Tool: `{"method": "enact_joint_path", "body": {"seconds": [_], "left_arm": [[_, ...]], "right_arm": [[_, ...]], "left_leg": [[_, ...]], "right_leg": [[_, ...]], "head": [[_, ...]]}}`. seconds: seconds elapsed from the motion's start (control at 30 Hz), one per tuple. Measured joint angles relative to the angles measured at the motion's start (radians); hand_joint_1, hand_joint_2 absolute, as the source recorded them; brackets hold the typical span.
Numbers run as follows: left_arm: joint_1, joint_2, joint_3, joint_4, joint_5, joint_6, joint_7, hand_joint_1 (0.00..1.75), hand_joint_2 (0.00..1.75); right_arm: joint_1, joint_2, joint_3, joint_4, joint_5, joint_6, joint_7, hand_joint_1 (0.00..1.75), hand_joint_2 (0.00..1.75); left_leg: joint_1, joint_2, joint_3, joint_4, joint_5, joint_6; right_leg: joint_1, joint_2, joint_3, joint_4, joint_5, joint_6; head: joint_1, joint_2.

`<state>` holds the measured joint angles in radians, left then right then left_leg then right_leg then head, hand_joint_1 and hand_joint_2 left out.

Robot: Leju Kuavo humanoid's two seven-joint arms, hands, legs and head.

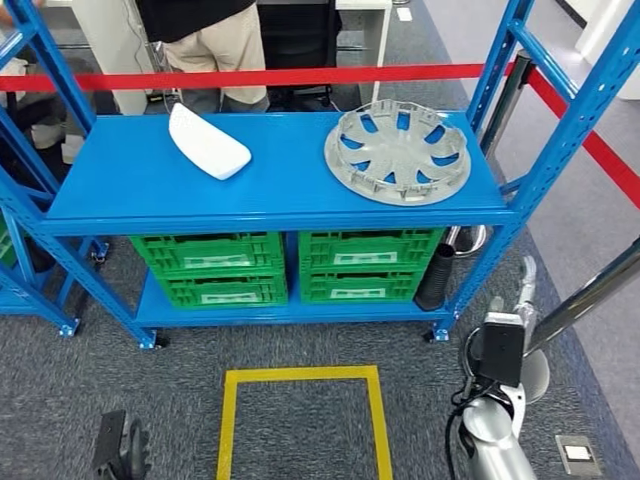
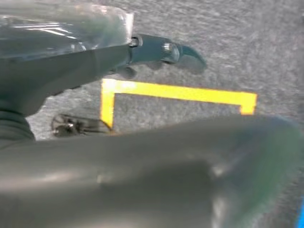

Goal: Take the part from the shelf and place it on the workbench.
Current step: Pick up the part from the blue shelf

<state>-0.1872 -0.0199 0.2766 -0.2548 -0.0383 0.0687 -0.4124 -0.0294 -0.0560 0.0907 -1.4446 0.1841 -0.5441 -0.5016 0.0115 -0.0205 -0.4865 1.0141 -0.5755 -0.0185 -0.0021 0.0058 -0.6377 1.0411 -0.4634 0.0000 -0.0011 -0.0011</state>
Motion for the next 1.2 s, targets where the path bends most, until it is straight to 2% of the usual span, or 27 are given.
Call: {"method": "enact_joint_path", "body": {"seconds": [0.07,0.1,0.13,0.2,0.23,0.27,0.3,0.33,0.37,0.4,0.43,0.5,0.57,0.63,0.7,0.73,0.77,0.8,0.87,0.9,0.93,1.03,1.07,1.1,1.13,1.17,1.2], "left_arm": [[-0.002,0.000,0.000,-0.001,-0.003,0.000,-0.001,0.00,0.00],[-0.004,-0.001,-0.001,-0.001,-0.003,-0.001,-0.001,0.00,0.00],[-0.006,-0.001,-0.001,-0.001,-0.003,-0.001,-0.001,0.00,0.00],[-0.007,-0.001,-0.001,-0.001,-0.004,-0.001,-0.001,0.00,0.00],[-0.006,-0.001,-0.001,-0.001,-0.004,-0.001,-0.001,0.00,0.00],[-0.005,-0.001,-0.001,-0.001,-0.004,0.000,-0.001,0.00,0.00],[-0.005,-0.001,-0.001,-0.001,-0.005,0.000,-0.001,0.00,0.00],[-0.005,-0.001,-0.001,-0.001,-0.006,0.001,-0.001,0.00,0.00],[-0.005,0.000,-0.001,-0.001,-0.007,0.001,-0.001,0.00,0.00],[-0.006,0.002,-0.001,-0.001,-0.009,0.002,-0.001,0.00,0.00],[-0.007,0.003,-0.001,-0.002,-0.011,0.002,-0.001,0.00,0.00],[-0.006,0.006,-0.002,-0.003,-0.014,0.003,-0.004,0.00,0.00],[-0.006,0.008,-0.002,-0.004,-0.015,0.004,-0.010,0.00,0.00],[-0.007,0.010,-0.002,-0.004,-0.015,0.004,-0.014,0.00,0.00],[-0.006,0.012,-0.002,-0.004,-0.015,0.005,-0.017,0.00,0.00],[-0.003,0.012,-0.002,-0.004,-0.015,0.005,-0.017,0.00,0.00],[-0.001,0.012,-0.002,-0.004,-0.015,0.005,-0.018,0.00,0.00],[0.002,0.012,-0.002,-0.004,-0.015,0.005,-0.018,0.00,0.00],[0.005,0.012,-0.001,-0.004,-0.015,0.005,-0.018,0.00,0.00],[0.005,0.013,-0.001,-0.004,-0.015,0.005,-0.019,0.00,0.00],[0.005,0.013,-0.001,-0.004,-0.015,0.005,-0.019,0.00,0.00],[0.005,0.014,-0.001,-0.004,-0.015,0.006,-0.020,0.00,0.00],[0.005,0.013,-0.001,-0.005,-0.015,0.006,-0.021,0.00,0.00],[0.004,0.013,-0.001,-0.005,-0.014,0.006,-0.022,0.00,0.00],[0.004,0.014,-0.002,-0.006,-0.014,0.007,-0.023,0.00,0.00],[0.005,0.014,-0.002,-0.006,-0.014,0.008,-0.024,0.00,0.00],[0.007,0.015,-0.001,-0.006,-0.013,0.009,-0.025,0.00,0.00]], "right_arm": [[0.004,-0.001,-0.002,-0.012,0.003,-0.002,-0.001,0.00,0.00],[0.004,-0.002,-0.003,-0.016,0.004,-0.003,-0.001,0.00,0.00],[0.006,-0.002,-0.003,-0.018,0.004,-0.003,-0.001,0.00,0.00],[0.009,-0.002,-0.004,-0.021,0.004,-0.004,0.000,0.00,0.00],[0.012,-0.002,-0.004,-0.021,0.004,-0.004,0.000,0.00,0.00],[0.014,-0.002,-0.004,-0.021,0.004,-0.004,0.000,0.00,0.00],[0.015,-0.002,-0.004,-0.021,0.004,-0.004,0.000,0.00,0.00],[0.016,-0.002,-0.004,-0.021,0.004,-0.005,0.000,0.00,0.00],[0.016,-0.002,-0.003,-0.022,0.004,-0.005,0.000,0.00,0.00],[0.015,-0.002,-0.002,-0.022,0.004,-0.005,0.000,0.00,0.00],[0.015,-0.002,0.000,-0.022,0.004,-0.005,0.000,0.00,0.00],[0.012,-0.002,0.006,-0.021,0.004,-0.003,0.000,0.00,0.00],[0.003,-0.002,0.013,-0.016,0.004,0.001,0.002,0.00,0.00],[-0.009,-0.002,0.021,-0.009,0.004,0.005,0.003,0.00,0.00],[-0.016,-0.002,0.029,0.001,0.004,0.007,0.003,0.00,0.00],[-0.016,-0.002,0.031,0.006,0.004,0.008,0.003,0.00,0.00],[-0.016,-0.002,0.034,0.011,0.004,0.009,0.003,0.00,0.00],[-0.017,-0.002,0.036,0.014,0.003,0.010,0.003,0.00,0.00],[-0.019,-0.002,0.039,0.020,0.003,0.010,0.003,0.00,0.00],[-0.021,-0.002,0.041,0.026,0.003,0.010,0.003,0.00,0.00],[-0.022,-0.002,0.043,0.031,0.003,0.011,0.003,0.00,0.00],[-0.026,-0.002,0.050,0.040,0.003,0.010,0.003,0.00,0.00],[-0.028,-0.002,0.051,0.040,0.003,0.009,0.003,0.00,0.00],[-0.031,-0.002,0.054,0.041,0.003,0.009,0.002,0.00,0.00],[-0.032,-0.002,0.056,0.042,0.003,0.009,0.002,0.00,0.00],[-0.033,-0.002,0.059,0.044,0.003,0.009,0.002,0.00,0.00],[-0.033,-0.002,0.063,0.046,0.003,0.010,0.002,0.00,0.00]], "left_leg": [[0.000,0.002,0.005,0.019,-0.009,-0.009],[0.001,0.004,-0.006,0.048,-0.029,-0.013],[0.001,0.005,-0.030,0.095,-0.056,-0.017],[0.001,0.007,-0.101,0.213,-0.109,-0.024],[0.001,0.007,-0.129,0.246,-0.115,-0.026],[0.001,0.007,-0.142,0.247,-0.100,-0.025],[0.000,0.007,-0.137,0.208,-0.062,-0.021],[-0.001,0.007,-0.117,0.142,-0.013,-0.016],[-0.005,0.009,-0.095,0.079,0.022,-0.008],[-0.009,0.011,-0.078,0.029,0.034,0.000],[-0.013,0.013,-0.070,0.002,0.035,0.008],[-0.017,0.013,-0.065,-0.014,0.029,0.023],[-0.011,0.013,-0.046,-0.026,0.050,0.034],[-0.005,0.013,-0.030,-0.032,0.052,0.039],[-0.004,0.013,-0.027,-0.032,0.045,0.040],[-0.003,0.012,-0.024,-0.032,0.040,0.040],[-0.002,0.011,-0.018,-0.032,0.033,0.038],[-0.001,0.010,-0.009,-0.031,0.024,0.035],[0.002,0.009,0.017,-0.031,0.001,0.027],[0.003,0.009,0.028,-0.032,-0.010,0.021],[0.003,0.010,0.035,-0.034,-0.019,0.013],[0.003,0.011,0.050,-0.032,-0.024,-0.008],[0.004,0.012,0.044,-0.009,-0.016,-0.013],[0.004,0.012,0.023,0.030,-0.008,-0.017],[0.005,0.012,-0.013,0.088,-0.007,-0.021],[0.005,0.013,-0.059,0.154,-0.019,-0.024],[0.005,0.013,-0.106,0.211,-0.045,-0.027]], "right_leg": [[-0.004,-0.001,0.018,-0.013,0.010,-0.011],[-0.006,-0.002,0.027,-0.019,0.011,-0.016],[-0.007,-0.002,0.033,-0.023,0.009,-0.019],[-0.006,-0.002,0.040,-0.025,0.004,-0.024],[-0.005,-0.002,0.042,-0.025,0.000,-0.025],[-0.003,-0.001,0.046,-0.025,-0.004,-0.026],[-0.002,0.000,0.052,-0.025,-0.009,-0.026],[-0.001,0.000,0.059,-0.025,-0.013,-0.024],[0.001,0.000,0.066,-0.026,-0.018,-0.022],[0.001,0.000,0.070,-0.026,-0.022,-0.019],[0.001,0.000,0.073,-0.028,-0.025,-0.014],[0.001,0.000,0.076,-0.021,-0.022,0.000],[0.002,0.000,0.074,0.002,-0.025,0.014],[0.000,0.000,0.040,0.070,-0.064,0.024],[-0.005,0.000,-0.034,0.188,-0.115,0.031],[-0.007,0.000,-0.068,0.231,-0.126,0.034],[-0.009,-0.001,-0.088,0.243,-0.118,0.036],[-0.010,-0.001,-0.089,0.218,-0.092,0.037],[-0.011,-0.001,-0.055,0.098,-0.006,0.036],[-0.009,-0.002,-0.039,0.044,0.019,0.035],[-0.007,-0.003,-0.030,0.010,0.035,0.028],[-0.004,-0.004,-0.015,-0.008,0.024,-0.001],[-0.006,-0.004,-0.003,-0.014,0.017,-0.008],[-0.008,-0.004,0.012,-0.020,0.011,-0.014],[-0.009,-0.004,0.029,-0.027,0.003,-0.018],[-0.009,-0.004,0.045,-0.033,-0.006,-0.022],[-0.009,-0.003,0.061,-0.037,-0.016,-0.023]], "head": [[-0.001,0.000],[-0.002,0.000],[-0.003,0.000],[-0.005,0.000],[-0.005,0.000],[-0.005,0.000],[-0.005,0.000],[-0.005,0.000],[-0.004,0.000],[-0.004,0.000],[-0.004,0.000],[-0.003,0.000],[-0.002,0.000],[0.002,0.000],[0.006,0.000],[0.006,0.000],[0.006,0.000],[0.006,0.000],[0.007,0.000],[0.008,0.000],[0.008,0.000],[0.009,0.000],[0.008,0.000],[0.007,0.000],[0.005,0.000],[0.004,0.000],[0.003,0.000]]}}
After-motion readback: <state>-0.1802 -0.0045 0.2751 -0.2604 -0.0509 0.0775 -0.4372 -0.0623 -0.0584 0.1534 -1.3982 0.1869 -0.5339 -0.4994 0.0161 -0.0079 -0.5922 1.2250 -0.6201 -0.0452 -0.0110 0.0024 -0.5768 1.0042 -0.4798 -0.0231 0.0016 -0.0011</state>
